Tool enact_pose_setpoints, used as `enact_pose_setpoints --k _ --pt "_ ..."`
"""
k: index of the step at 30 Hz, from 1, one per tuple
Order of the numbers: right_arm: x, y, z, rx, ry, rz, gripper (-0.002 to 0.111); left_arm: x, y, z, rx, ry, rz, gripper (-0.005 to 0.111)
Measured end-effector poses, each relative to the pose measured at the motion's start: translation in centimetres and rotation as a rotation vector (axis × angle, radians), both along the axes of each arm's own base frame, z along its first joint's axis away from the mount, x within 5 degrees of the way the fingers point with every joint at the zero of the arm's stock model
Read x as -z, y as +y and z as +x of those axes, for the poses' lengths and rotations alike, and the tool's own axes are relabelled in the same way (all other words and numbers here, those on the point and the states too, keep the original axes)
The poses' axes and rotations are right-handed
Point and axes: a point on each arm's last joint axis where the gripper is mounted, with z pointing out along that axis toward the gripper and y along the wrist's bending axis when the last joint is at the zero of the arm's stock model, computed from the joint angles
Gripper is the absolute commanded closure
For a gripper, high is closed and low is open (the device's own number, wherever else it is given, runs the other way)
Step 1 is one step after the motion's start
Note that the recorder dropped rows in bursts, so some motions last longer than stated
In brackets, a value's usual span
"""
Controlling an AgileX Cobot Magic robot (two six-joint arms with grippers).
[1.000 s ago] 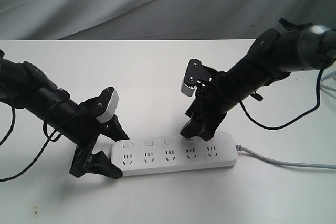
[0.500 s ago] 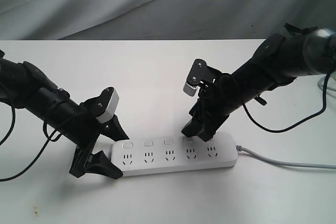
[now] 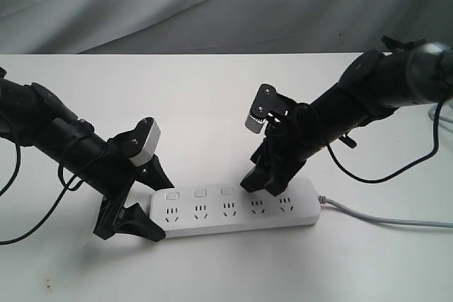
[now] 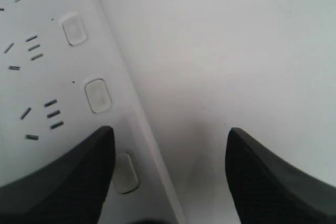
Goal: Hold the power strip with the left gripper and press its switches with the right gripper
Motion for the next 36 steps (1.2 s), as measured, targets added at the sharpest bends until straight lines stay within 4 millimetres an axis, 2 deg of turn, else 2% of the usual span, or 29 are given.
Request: enact_pose_setpoints --k 26,36 --pt "0.16 -0.34 0.01 0.049 0.038 -0.044 0.051 0.00 0.00 0.00 0.000 0.000 0.000 0.107" --pt "0.92 -0.22 0.24 0.100 0.059 -0.082 0.051 0.01 0.01 0.01 -0.001 -0.001 0.001 0.107"
